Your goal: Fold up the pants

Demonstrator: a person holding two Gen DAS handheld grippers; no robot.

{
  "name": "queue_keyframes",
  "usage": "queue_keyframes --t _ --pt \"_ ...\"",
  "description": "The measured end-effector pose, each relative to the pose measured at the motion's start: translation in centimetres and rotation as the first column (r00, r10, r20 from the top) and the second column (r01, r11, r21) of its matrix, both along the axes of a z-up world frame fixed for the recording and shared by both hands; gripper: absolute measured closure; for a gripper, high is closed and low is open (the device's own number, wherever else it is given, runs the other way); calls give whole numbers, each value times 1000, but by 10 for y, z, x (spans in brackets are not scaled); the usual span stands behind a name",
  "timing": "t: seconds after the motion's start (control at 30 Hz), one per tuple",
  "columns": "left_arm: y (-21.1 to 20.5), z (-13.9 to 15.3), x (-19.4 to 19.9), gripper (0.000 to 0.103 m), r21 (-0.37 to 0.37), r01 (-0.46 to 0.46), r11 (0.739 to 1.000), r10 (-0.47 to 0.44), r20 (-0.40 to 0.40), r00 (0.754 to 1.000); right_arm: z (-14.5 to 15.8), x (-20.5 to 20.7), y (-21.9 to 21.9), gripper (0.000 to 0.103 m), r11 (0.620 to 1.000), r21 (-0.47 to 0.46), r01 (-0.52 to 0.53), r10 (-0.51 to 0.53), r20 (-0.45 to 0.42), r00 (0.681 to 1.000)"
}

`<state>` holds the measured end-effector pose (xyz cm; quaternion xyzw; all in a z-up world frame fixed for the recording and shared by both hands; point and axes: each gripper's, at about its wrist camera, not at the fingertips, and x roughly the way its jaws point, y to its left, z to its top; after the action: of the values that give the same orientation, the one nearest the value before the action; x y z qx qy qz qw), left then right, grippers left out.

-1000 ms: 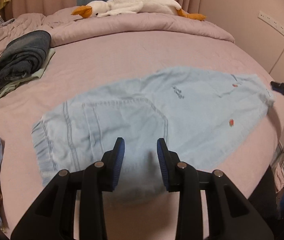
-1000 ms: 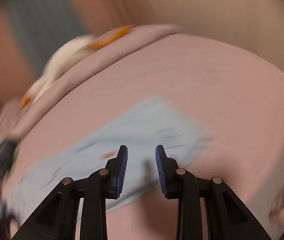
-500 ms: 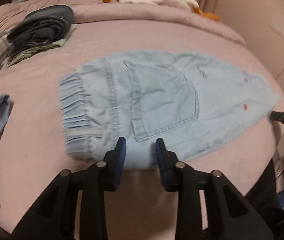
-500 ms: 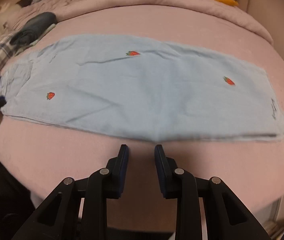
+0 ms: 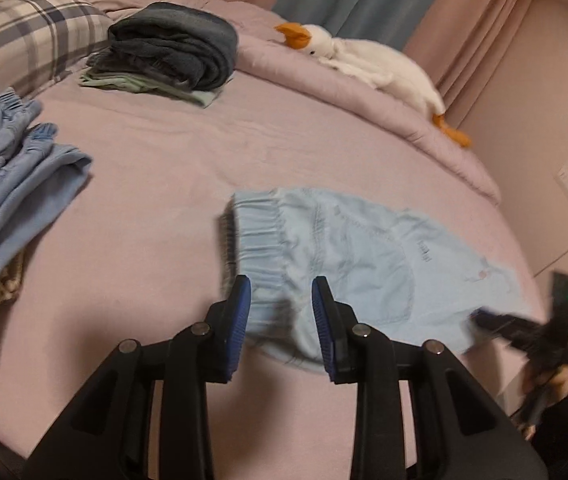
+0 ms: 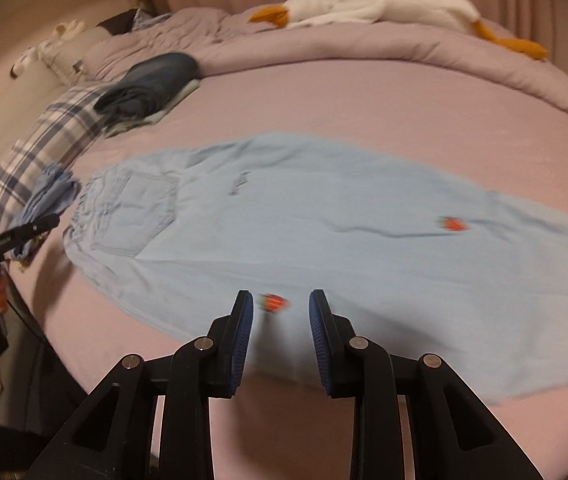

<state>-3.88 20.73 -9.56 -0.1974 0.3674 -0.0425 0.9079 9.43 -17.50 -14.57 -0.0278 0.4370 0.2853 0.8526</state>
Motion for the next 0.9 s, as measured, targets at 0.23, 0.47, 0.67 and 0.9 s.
queue_keyframes --t 0.23,0.47,0.67,0.9 --pt "18 -3 5 72 -119 -85 989 80 -48 996 -15 -2 43 74 995 -55 -80 78 -38 996" --pt "29 -24 -23 52 -384 -121 915 67 -151 986 -13 -1 33 74 998 -25 -66 65 -57 996" --pt "20 -37 -15 56 -532 -149 833 76 -157 985 -14 -1 32 74 997 -31 -68 67 -54 996" --pt "24 -32 -13 86 -476 -263 839 226 -134 965 -14 -1 40 74 997 -37 -65 63 -56 996"
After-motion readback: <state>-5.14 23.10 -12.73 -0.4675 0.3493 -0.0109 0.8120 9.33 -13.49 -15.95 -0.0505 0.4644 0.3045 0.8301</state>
